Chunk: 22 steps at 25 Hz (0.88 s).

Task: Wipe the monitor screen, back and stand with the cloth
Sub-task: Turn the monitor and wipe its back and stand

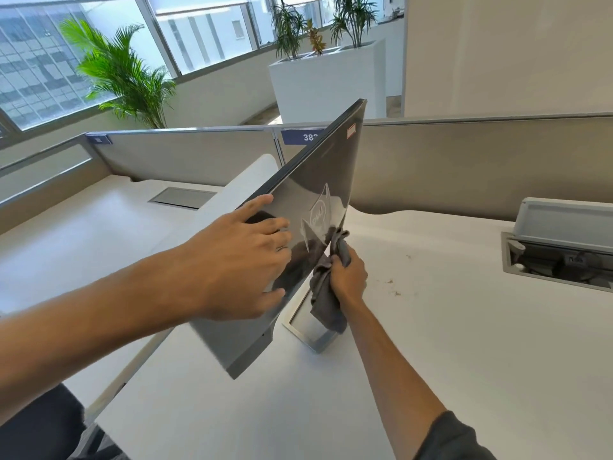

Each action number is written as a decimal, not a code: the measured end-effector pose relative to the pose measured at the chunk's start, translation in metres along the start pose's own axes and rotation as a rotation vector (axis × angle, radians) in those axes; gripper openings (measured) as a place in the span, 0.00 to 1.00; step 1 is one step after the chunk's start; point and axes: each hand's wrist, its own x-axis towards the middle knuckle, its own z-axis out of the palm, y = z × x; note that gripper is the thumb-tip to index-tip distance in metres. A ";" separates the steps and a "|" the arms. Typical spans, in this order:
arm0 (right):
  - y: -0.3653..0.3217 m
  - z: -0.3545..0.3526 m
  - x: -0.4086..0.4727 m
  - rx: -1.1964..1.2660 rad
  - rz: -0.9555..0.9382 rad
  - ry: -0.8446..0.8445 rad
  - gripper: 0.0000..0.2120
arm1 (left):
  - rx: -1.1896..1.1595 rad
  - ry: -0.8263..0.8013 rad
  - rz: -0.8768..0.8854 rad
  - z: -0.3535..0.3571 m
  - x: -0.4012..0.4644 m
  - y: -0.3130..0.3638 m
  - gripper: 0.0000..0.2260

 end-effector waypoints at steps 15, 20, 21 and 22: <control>-0.038 0.003 -0.065 0.066 0.011 0.036 0.17 | -0.096 -0.193 -0.059 0.030 -0.039 0.065 0.27; -0.028 0.021 -0.096 0.015 -0.066 0.041 0.14 | -0.063 -0.170 -0.054 0.044 -0.049 0.073 0.28; -0.019 0.018 -0.100 -0.024 -0.082 0.029 0.13 | -0.062 -0.167 -0.054 0.046 -0.050 0.075 0.28; -0.012 0.014 -0.099 -0.085 -0.104 0.021 0.11 | -0.066 -0.165 -0.055 0.048 -0.050 0.077 0.29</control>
